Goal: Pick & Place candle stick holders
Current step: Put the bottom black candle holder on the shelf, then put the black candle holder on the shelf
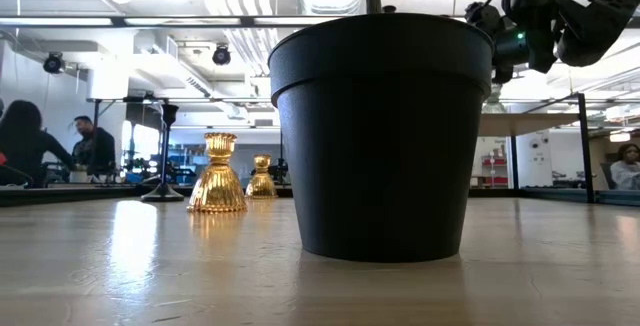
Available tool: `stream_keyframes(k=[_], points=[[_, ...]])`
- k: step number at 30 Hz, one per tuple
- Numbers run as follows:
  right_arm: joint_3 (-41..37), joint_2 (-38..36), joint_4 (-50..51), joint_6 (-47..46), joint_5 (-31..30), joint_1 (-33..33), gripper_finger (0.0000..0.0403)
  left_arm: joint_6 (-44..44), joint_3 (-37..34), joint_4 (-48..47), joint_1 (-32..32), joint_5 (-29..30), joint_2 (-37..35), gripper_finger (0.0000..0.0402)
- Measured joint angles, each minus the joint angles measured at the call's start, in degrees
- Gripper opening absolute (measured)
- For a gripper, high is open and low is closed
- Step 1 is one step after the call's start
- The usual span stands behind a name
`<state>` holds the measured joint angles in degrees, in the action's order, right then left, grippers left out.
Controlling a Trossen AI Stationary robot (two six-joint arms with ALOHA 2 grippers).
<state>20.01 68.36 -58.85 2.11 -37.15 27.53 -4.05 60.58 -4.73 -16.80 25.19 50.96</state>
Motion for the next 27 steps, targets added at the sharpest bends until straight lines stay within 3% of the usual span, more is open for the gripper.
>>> stream_keyframes(k=[11,18,27], points=[[0.02,-3.33,1.84,2.98,-0.02,-0.08,0.0132,-0.07,0.00,-0.25,0.00,-0.02,0.00,0.0213],[0.02,-12.75,15.92,-0.62,-0.02,-1.56,0.0162,-0.34,0.00,-1.15,0.00,-0.02,-0.02,0.0214],[0.02,-26.59,27.52,0.20,0.15,-5.44,0.0173,-0.31,-0.02,-2.32,0.00,-0.02,0.00,0.0213]])
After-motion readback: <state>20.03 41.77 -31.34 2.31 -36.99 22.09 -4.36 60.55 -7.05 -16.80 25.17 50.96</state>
